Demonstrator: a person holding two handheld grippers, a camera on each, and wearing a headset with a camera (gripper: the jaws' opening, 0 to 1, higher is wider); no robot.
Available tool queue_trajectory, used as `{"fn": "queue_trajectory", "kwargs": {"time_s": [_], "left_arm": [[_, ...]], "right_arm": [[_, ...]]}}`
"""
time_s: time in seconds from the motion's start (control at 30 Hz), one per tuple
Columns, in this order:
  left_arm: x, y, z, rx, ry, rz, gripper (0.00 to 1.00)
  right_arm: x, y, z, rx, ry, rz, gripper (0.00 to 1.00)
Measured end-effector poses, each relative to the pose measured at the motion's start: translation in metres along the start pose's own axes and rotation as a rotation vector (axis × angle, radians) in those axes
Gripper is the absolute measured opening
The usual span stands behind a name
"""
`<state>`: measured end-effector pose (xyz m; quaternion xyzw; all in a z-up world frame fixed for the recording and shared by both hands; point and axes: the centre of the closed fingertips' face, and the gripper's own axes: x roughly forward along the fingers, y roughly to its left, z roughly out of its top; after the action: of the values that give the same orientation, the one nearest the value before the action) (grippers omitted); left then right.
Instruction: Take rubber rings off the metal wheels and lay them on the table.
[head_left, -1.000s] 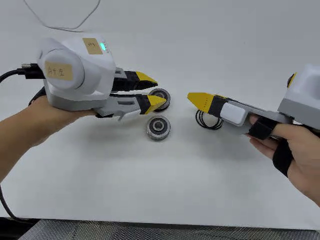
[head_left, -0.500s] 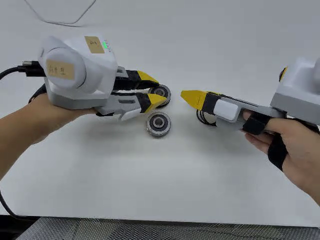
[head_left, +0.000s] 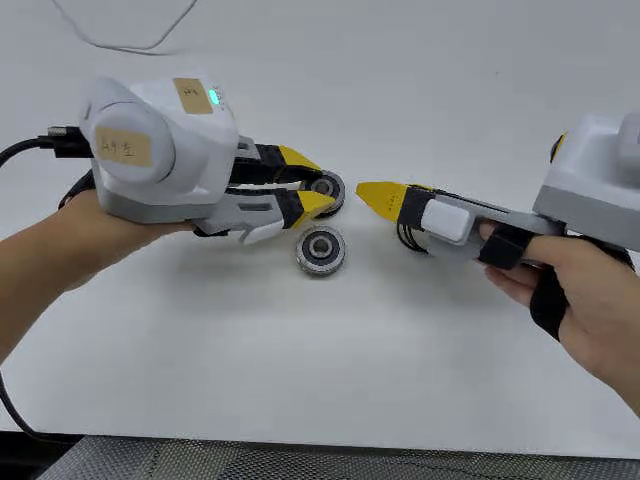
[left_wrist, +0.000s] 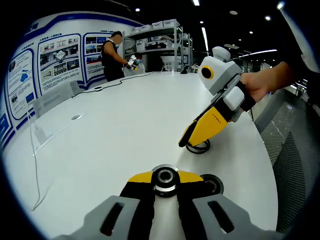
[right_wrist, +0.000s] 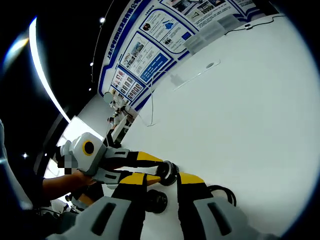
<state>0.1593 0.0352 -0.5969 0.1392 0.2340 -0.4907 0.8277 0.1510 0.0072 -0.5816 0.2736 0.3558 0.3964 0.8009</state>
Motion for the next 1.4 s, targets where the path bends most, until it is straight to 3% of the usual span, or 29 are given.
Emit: {"fn": "queue_trajectory", "kwargs": {"time_s": [0.57, 0.9, 1.4], "left_arm": [[0.001, 0.002, -0.002, 0.082, 0.021, 0.001, 0.14], [-0.002, 0.000, -0.001, 0.082, 0.014, -0.011, 0.14], [-0.001, 0.001, -0.001, 0.082, 0.010, -0.013, 0.13]], "right_arm": [[0.008, 0.005, -0.005, -0.006, 0.041, 0.029, 0.30], [0.021, 0.006, -0.013, 0.038, 0.076, 0.043, 0.39], [0.030, 0.007, -0.017, 0.061, 0.101, 0.042, 0.41]]}}
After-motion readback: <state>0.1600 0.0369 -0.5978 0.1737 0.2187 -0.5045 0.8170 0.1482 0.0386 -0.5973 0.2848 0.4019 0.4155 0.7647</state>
